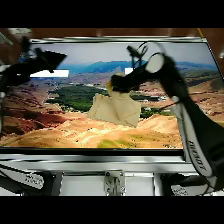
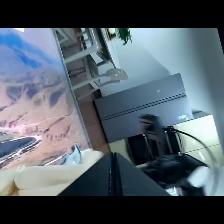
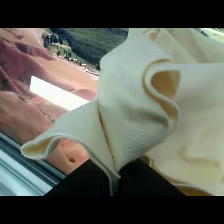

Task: Fold the shirts.

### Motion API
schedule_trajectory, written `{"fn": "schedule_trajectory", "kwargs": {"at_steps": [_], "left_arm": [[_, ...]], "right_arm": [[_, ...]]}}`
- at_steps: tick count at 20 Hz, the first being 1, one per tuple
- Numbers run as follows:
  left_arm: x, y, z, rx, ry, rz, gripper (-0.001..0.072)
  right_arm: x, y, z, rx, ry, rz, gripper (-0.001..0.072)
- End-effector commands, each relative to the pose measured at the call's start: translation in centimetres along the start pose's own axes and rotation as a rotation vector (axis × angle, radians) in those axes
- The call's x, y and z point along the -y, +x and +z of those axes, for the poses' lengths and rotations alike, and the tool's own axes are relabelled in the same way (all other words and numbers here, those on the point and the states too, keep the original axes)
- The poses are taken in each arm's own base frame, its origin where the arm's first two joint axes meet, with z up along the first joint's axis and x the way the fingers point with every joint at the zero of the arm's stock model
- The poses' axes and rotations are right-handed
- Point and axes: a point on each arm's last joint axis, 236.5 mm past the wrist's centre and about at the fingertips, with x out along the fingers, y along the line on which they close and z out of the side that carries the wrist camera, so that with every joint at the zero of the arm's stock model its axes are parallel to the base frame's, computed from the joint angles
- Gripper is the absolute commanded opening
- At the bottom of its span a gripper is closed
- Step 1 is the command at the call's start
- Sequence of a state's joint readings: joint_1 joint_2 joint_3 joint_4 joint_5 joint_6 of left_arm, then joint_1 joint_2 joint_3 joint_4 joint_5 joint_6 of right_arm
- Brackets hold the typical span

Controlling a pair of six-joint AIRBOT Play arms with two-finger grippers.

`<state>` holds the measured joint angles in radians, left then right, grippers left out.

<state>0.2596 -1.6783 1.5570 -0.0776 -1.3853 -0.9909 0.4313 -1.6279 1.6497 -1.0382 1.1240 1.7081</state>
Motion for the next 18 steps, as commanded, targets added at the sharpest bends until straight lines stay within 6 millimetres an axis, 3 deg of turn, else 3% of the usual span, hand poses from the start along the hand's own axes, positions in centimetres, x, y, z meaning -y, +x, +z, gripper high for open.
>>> {"fn": "schedule_trajectory", "kwargs": {"at_steps": [1, 2, 3, 4, 6, 8, 11, 13, 14, 15, 18], "left_arm": [[4.6, -7.7, 1.5, 0.036, 0.104, 0.006, 0.0037], [5.5, -8.6, 1.5, 0.04, 0.124, 0.008, 0.0037], [6.1, -9.1, 1.5, 0.044, 0.139, 0.011, 0.0037], [6.4, -9.3, 1.6, 0.048, 0.147, 0.013, 0.0037], [6.4, -9.2, 1.5, 0.046, 0.147, 0.012, 0.0037], [6.1, -8.8, 1.4, 0.039, 0.139, 0.008, 0.0037], [6.0, -8.7, 1.5, 0.043, 0.138, 0.01, 0.0037], [6.0, -8.7, 1.5, 0.042, 0.138, 0.01, 0.0037], [6.0, -8.7, 1.5, 0.042, 0.138, 0.009, 0.0037], [6.0, -8.7, 1.4, 0.041, 0.138, 0.009, 0.0038], [5.5, -8.4, 0.9, 0.018, 0.122, 0.031, 0.0038]], "right_arm": [[-0.9, 10.4, -0.9, -0.008, 0.152, 0.052, 0.0092], [-1.4, 12.2, -1.4, -0.028, 0.219, 0.102, 0.0238], [-1.9, 13.5, -2.0, -0.057, 0.282, 0.153, 0.0492], [-2.3, 14.0, -2.4, -0.083, 0.296, 0.189, 0.0624], [-1.3, 12.8, -2.7, -0.122, 0.283, 0.181, 0.063], [0.9, 10.0, -3.3, -0.176, 0.229, 0.119, 0.0629], [8.9, 2.6, -5.4, -0.306, 0.134, -0.157, 0.063], [15.7, -3.2, -7.1, -0.395, 0.158, -0.408, 0.063], [17.8, -4.9, -7.7, -0.425, 0.183, -0.468, 0.0631], [18.6, -5.2, -8.2, -0.441, 0.214, -0.462, 0.0671], [20.1, -2.4, -8.9, -0.398, 0.26, -0.419, 0.0685]]}}
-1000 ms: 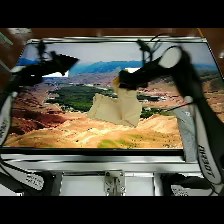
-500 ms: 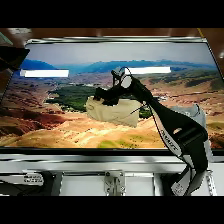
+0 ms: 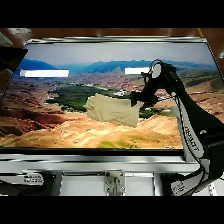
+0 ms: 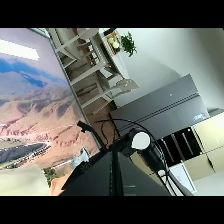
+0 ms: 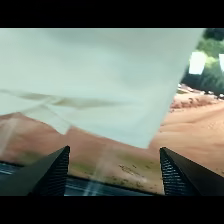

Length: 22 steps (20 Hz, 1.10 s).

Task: Fold the shirts.

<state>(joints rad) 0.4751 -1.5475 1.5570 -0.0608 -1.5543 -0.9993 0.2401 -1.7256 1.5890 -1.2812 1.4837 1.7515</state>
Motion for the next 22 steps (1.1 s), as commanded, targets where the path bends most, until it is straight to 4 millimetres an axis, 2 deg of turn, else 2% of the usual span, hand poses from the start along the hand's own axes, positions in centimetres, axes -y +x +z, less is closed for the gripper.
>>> {"fn": "schedule_trajectory", "kwargs": {"at_steps": [1, 4, 8, 9, 11, 12, 14, 16, 18, 19, 20, 21, 22], "left_arm": [[-0.7, 0.3, -0.8, -0.033, -0.03, 0.033, 0.0038], [-1.4, 0.8, -1.7, -0.069, -0.049, 0.064, 0.0037], [-1.0, 2.3, -2.7, -0.106, -0.05, 0.047, 0.0038], [-0.9, 2.7, -3.0, -0.115, -0.05, 0.041, 0.0037], [-0.6, 3.3, -3.4, -0.13, -0.05, 0.032, 0.0037], [-0.6, 3.5, -3.5, -0.135, -0.05, 0.029, 0.0037], [-0.4, 3.9, -3.7, -0.142, -0.05, 0.024, 0.0037], [-0.3, 4.2, -3.9, -0.148, -0.05, 0.021, 0.0037], [-0.2, 4.6, -4.2, -0.156, -0.05, 0.015, 0.0037], [-0.1, 4.8, -4.3, -0.162, -0.05, 0.012, 0.0037], [0.0, 5.0, -4.5, -0.167, -0.05, 0.009, 0.0037], [0.1, 5.3, -4.7, -0.172, -0.05, 0.005, 0.0037], [0.2, 5.4, -4.8, -0.178, -0.049, 0.002, 0.0038]], "right_arm": [[3.6, 2.2, -0.5, -0.01, 0.077, -0.048, 0.0685], [3.5, 5.3, 0.2, 0.001, 0.132, 0.02, 0.0685], [1.0, 8.0, 2.9, 0.051, 0.192, 0.16, 0.0683], [0.6, 8.5, 3.1, 0.047, 0.21, 0.186, 0.0637], [0.3, 8.8, 3.5, 0.053, 0.207, 0.211, 0.0064], [0.3, 7.9, 3.9, 0.079, 0.174, 0.217, 0.006], [-0.3, 3.3, 5.6, 0.192, 0.026, 0.242, 0.006], [-0.2, -4.7, 7.5, 0.357, -0.053, 0.254, 0.0059], [1.2, -14.5, 8.4, 0.555, -0.043, 0.26, 0.0059], [2.6, -19.0, 8.1, 0.644, -0.014, 0.253, 0.0058], [5.0, -23.4, 7.4, 0.724, 0.04, 0.237, 0.0058], [7.5, -26.5, 6.2, 0.772, 0.104, 0.216, 0.0058], [10.4, -28.8, 4.5, 0.798, 0.174, 0.192, 0.0058]]}}
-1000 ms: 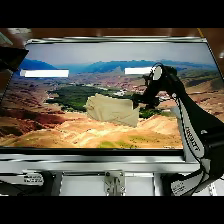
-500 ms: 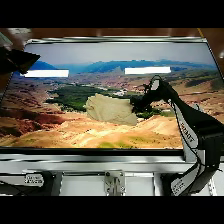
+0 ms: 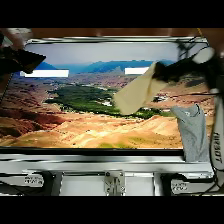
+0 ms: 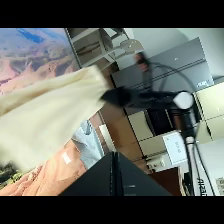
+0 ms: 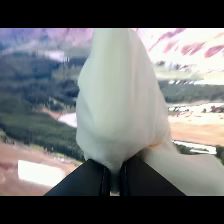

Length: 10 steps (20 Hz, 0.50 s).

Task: Fold the shirts.

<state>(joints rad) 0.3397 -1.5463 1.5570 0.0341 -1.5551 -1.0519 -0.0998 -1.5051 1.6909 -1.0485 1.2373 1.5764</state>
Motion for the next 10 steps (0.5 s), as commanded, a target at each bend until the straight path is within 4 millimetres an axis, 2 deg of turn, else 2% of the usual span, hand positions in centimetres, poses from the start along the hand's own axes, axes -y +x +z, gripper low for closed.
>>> {"fn": "schedule_trajectory", "kwargs": {"at_steps": [1, 3, 5, 7, 10], "left_arm": [[0.3, 0.7, -0.4, -0.015, 0.006, -0.008, 0.0038], [0.3, 0.9, -0.5, -0.02, 0.006, -0.011, 0.0038], [0.5, 1.0, -0.6, -0.026, 0.005, -0.015, 0.0038], [0.8, 0.9, -1.0, -0.043, 0.005, -0.025, 0.0037], [0.9, 0.9, -1.1, -0.048, 0.005, -0.027, 0.0038]], "right_arm": [[4.9, -12.5, 2.7, 0.168, 0.126, -0.11, 0.0058], [9.6, -16.0, 0.3, 0.118, 0.227, -0.198, 0.0058], [14.3, -18.0, -3.0, 0.025, 0.326, -0.307, 0.0058], [18.0, -19.0, -6.3, -0.095, 0.404, -0.403, 0.0058], [21.6, -18.9, -11.6, -0.283, 0.492, -0.488, 0.0058]]}}
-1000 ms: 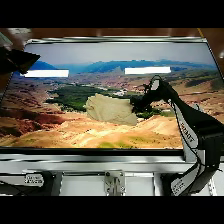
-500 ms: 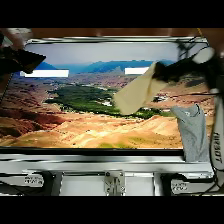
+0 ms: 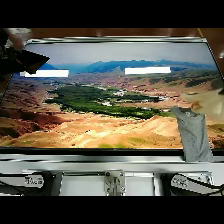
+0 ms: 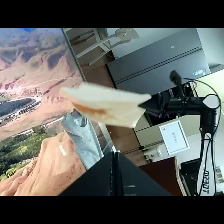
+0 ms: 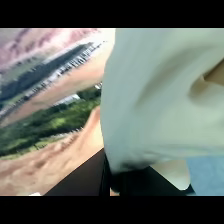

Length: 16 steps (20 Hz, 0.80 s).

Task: Fold the shirts.

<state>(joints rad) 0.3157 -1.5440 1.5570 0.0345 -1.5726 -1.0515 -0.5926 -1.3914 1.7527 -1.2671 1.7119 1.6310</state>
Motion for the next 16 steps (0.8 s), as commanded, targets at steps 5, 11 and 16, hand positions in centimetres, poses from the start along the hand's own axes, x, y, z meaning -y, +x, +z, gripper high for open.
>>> {"fn": "schedule_trajectory", "kwargs": {"at_steps": [5, 11, 16], "left_arm": [[0.1, 0.0, -0.2, -0.007, 0.004, -0.004, 0.0038], [0.1, 0.0, -0.2, -0.007, 0.004, -0.003, 0.0038], [0.1, 0.1, -0.2, -0.007, 0.004, -0.004, 0.0038]], "right_arm": [[3.0, 2.3, -0.6, -0.043, 0.034, -0.003, 0.0059], [-5.1, -5.9, 10.0, 0.46, -0.036, 0.276, 0.0058], [-9.1, -9.8, 11.4, 0.595, -0.169, 0.405, 0.0058]]}}
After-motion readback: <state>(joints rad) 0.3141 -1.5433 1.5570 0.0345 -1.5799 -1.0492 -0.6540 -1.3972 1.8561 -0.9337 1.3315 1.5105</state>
